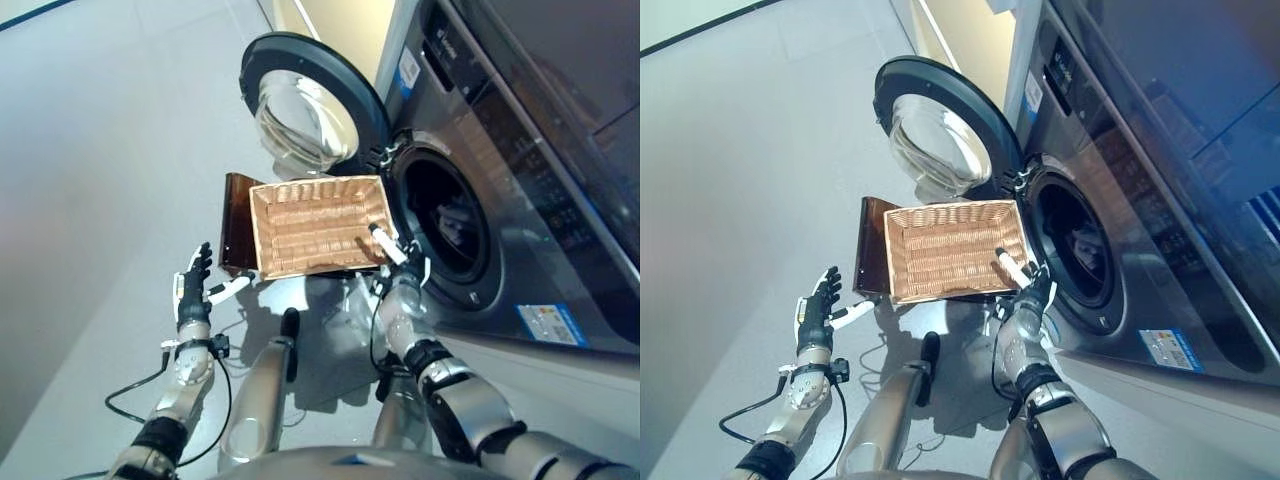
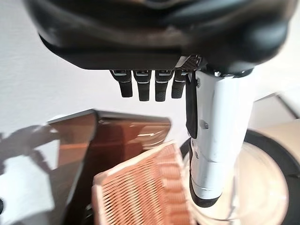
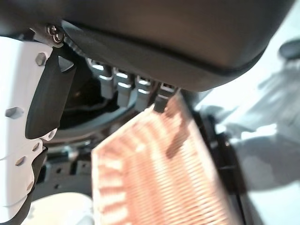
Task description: Pick up the clothes and place them into the washing machine
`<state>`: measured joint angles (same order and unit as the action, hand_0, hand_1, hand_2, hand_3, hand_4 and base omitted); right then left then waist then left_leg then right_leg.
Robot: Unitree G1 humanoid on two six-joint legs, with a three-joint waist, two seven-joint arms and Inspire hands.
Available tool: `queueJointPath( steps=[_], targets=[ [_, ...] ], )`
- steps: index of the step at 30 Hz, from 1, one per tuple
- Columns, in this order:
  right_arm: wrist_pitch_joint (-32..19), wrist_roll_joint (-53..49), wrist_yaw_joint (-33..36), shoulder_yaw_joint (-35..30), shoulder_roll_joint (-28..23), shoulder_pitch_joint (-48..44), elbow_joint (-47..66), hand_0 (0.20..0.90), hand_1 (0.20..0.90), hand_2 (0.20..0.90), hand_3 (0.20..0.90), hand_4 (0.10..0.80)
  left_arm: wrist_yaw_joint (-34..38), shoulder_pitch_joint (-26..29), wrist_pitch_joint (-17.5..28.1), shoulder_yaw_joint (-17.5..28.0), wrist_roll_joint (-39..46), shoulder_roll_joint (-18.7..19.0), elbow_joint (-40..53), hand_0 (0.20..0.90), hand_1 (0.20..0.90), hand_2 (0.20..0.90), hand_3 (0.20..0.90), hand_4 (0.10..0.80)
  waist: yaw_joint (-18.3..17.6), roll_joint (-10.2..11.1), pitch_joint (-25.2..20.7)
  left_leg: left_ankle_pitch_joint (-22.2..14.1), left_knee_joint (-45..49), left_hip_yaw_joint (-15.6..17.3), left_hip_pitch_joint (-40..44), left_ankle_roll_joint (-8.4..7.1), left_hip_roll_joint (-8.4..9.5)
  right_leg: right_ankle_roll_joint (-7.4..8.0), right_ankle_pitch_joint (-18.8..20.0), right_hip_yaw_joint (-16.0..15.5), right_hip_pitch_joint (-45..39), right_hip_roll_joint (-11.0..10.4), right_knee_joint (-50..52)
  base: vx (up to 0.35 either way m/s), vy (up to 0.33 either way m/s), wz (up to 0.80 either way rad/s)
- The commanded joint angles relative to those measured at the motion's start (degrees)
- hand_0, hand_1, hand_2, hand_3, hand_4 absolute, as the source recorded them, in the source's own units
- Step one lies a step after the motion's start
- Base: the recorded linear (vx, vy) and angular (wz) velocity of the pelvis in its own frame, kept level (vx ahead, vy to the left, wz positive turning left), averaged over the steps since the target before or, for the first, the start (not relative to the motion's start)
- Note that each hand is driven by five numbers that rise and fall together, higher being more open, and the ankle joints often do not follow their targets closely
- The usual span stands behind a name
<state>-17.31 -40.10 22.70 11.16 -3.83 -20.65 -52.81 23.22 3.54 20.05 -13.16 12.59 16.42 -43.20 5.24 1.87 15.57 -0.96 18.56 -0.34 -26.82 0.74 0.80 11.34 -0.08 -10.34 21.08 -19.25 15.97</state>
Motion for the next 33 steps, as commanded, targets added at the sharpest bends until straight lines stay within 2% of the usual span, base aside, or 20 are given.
queueJointPath(
  steps=[1, 2, 4, 5, 12, 17, 22, 33],
  targets=[
    [-2.0, 7.6, -2.4, -1.0, -6.0, 0.7, 5.8, 0.9, 0.9, 0.9, 0.9, 0.8, -1.8, 0.8, 2.4, 2.0, 0.7, 0.7, -3.2, 0.9, 0.9, 0.9, 0.9, 0.8, -1.1, -0.6, -3.5, 2.3, -7.3, 0.4, 4.2, -3.24, -0.36, -2.89, 0.2, -1.1, -5.5, 3.5, -2.7, 0.084, -0.057, -0.21],
    [-1.2, 9.8, -2.7, -1.0, -6.7, 2.6, 5.3, 0.9, 0.9, 0.9, 0.9, 0.8, -2.9, 0.9, 2.0, 1.8, 0.9, 0.5, -5.9, 0.9, 0.9, 0.9, 0.9, 0.8, -1.7, -0.6, -4.1, 2.6, -8.4, 0.1, 5.8, -3.35, -0.61, -3.06, -0.1, -0.1, -6.5, 4.6, -3.2, 0.098, -0.098, -0.16],
    [-0.6, 11.8, -3.8, -1.9, -7.3, 6.8, 5.5, 0.9, 0.9, 0.9, 0.9, 0.8, -5.0, 0.9, 1.5, 1.9, 1.9, 0.8, -9.6, 0.9, 0.9, 0.9, 0.9, 0.8, -3.9, -0.3, -5.2, 3.3, -10.3, -0.7, 8.8, -3.5, -1.0, -3.52, -1.1, 4.6, -8.2, 8.3, -3.8, 0.094, -0.104, 0.08],
    [0.1, 12.7, -4.2, -2.5, -7.3, 8.4, 4.8, 0.9, 0.9, 0.9, 0.9, 0.8, -5.8, 0.7, 1.1, 2.2, 2.1, 0.8, -11.5, 0.9, 0.9, 0.9, 0.9, 0.8, -4.1, -0.2, -5.8, 3.3, -11.1, -0.6, 10.2, -3.47, -1.23, -3.61, -1.2, 5.2, -9.1, 8.9, -4.5, 0.052, -0.071, 0.39],
    [5.2, 24.7, -10.1, -2.2, -8.6, 17.0, -7.3, 0.9, 0.9, 0.9, 0.9, 0.8, -10.7, -1.8, -2.7, 4.1, -1.6, -1.5, -24.2, 0.9, 0.9, 0.9, 0.9, 0.8, -4.7, 0.3, -11.8, 3.3, -15.8, 0.5, 19.0, -3.67, -2.8, -2.61, 0.8, 4.7, -16.9, 9.3, -10.8, 0.069, -0.079, -0.12],
    [7.9, 33.2, -12.4, -1.5, -8.7, 21.1, -14.8, 0.9, 0.9, 0.9, 0.9, 0.8, -14.7, -2.8, -4.9, 4.6, -3.6, -2.6, -28.2, 0.9, 0.9, 0.9, 0.9, 0.8, -5.7, -0.1, -15.2, 4.7, -20.8, 1.7, 23.5, -4.26, -3.64, -2.42, 1.3, 4.8, -20.4, 9.4, -13.9, -0.003, -0.043, -0.09],
    [10.8, 37.3, -14.2, -2.8, -9.3, 21.8, -26.3, 0.9, 0.9, 0.9, 0.9, 0.8, -18.2, -3.2, -6.6, 4.0, -5.5, -4.6, -28.7, 0.9, 0.9, 0.9, 0.9, 0.8, -5.7, -0.6, -16.5, 4.0, -21.0, 2.2, 26.3, -4.2, -3.96, -2.35, 1.6, 5.4, -23.7, 9.2, -16.0, 0.007, -0.026, -0.13],
    [11.5, 38.8, -14.2, -3.1, -9.4, 20.7, -27.9, 0.9, 0.9, 0.9, 0.9, 0.8, -21.0, -4.1, -7.9, 2.1, -9.1, -5.9, -31.1, 0.9, 0.9, 0.9, 0.9, 0.8, -6.1, -1.0, -18.6, 3.1, -21.7, 2.3, 28.9, -4.08, -4.18, -2.56, 1.1, 5.9, -26.0, 9.1, -16.9, 0.024, -0.003, 0.02]
  ],
)
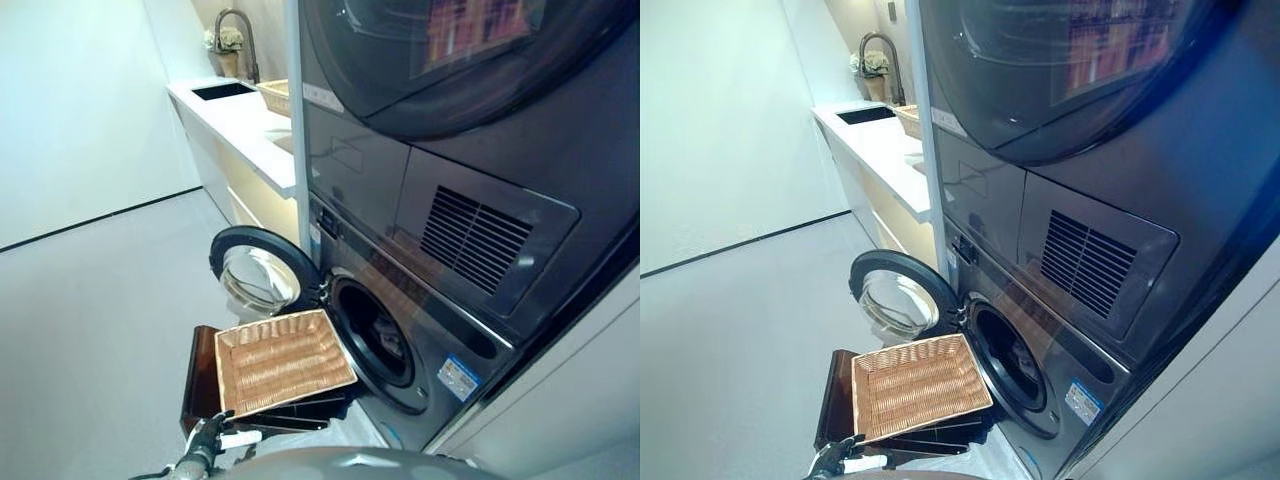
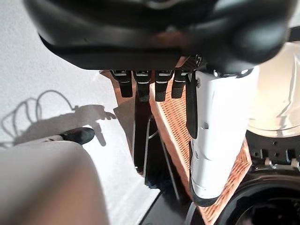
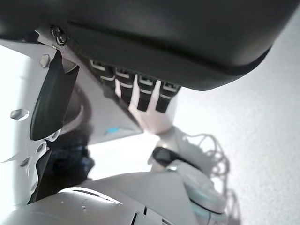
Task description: Pick up the clothes and place them into the washing machine
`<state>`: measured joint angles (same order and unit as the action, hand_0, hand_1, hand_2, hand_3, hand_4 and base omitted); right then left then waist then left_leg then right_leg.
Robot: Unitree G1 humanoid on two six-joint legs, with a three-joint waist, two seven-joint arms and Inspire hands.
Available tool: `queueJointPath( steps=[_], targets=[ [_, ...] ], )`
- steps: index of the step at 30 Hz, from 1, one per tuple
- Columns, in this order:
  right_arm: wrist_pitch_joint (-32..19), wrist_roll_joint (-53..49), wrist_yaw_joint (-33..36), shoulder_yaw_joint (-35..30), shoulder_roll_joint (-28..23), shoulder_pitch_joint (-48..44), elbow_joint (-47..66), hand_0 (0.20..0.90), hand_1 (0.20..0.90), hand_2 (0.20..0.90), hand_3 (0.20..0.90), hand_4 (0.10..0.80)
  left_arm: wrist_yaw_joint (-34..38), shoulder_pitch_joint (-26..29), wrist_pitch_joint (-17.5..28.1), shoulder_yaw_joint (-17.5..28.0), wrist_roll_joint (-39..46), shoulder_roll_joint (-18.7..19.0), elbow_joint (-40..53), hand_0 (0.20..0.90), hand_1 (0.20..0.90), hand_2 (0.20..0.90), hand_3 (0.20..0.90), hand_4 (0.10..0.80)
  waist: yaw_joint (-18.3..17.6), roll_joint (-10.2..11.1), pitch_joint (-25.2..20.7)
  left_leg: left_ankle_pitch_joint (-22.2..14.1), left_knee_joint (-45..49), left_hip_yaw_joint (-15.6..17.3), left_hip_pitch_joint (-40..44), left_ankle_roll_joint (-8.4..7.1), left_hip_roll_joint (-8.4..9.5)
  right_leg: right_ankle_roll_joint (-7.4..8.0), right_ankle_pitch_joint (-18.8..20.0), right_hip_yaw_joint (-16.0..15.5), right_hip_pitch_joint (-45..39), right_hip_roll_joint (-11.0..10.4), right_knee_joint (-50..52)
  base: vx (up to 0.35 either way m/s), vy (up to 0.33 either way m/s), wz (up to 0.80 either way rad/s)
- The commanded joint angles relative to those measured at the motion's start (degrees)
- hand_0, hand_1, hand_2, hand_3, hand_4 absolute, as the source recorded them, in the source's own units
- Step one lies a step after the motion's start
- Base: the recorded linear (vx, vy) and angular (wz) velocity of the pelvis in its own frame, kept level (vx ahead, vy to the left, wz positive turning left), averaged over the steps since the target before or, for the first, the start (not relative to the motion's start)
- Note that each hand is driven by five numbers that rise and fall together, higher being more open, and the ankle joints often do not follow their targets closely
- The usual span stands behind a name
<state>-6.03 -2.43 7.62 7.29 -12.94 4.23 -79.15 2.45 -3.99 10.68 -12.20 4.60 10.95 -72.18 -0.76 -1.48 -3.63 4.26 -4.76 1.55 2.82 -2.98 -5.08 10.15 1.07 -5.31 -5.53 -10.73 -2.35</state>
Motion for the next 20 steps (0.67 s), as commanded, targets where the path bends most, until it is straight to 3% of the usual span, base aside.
queueJointPath(
  steps=[1, 20],
  targets=[
    [0.3, 0.6, 0.8, 1.1, -0.1, -5.5, -1.0, 0.9, 0.9, 0.9, 0.9, 0.8, -0.2, 3.3, 1.1, 1.3, -0.7, -0.5, -2.3, 0.9, 0.9, 0.9, 0.9, 0.8, 0.2, 2.4, 0.4, -2.1, 1.5, 0.4, -0.8, -0.42, 1.63, -1.36, 0.0, 0.7, 0.6, 0.6, 1.2, 0.0, 0.0, 0.0],
    [0.6, 0.9, 1.3, 2.8, 0.4, -5.8, 0.9, 0.9, 0.9, 0.9, 0.9, 0.8, 0.3, 3.5, 0.6, 1.1, -1.1, -0.1, -2.7, 0.9, 0.9, 0.9, 0.9, 0.8, 0.5, 2.7, 0.6, -2.0, 1.1, -0.6, -0.9, -0.58, 1.44, -1.48, -0.5, -0.2, 0.1, 0.5, 1.0, 0.0, 0.0, 0.0]
  ],
)
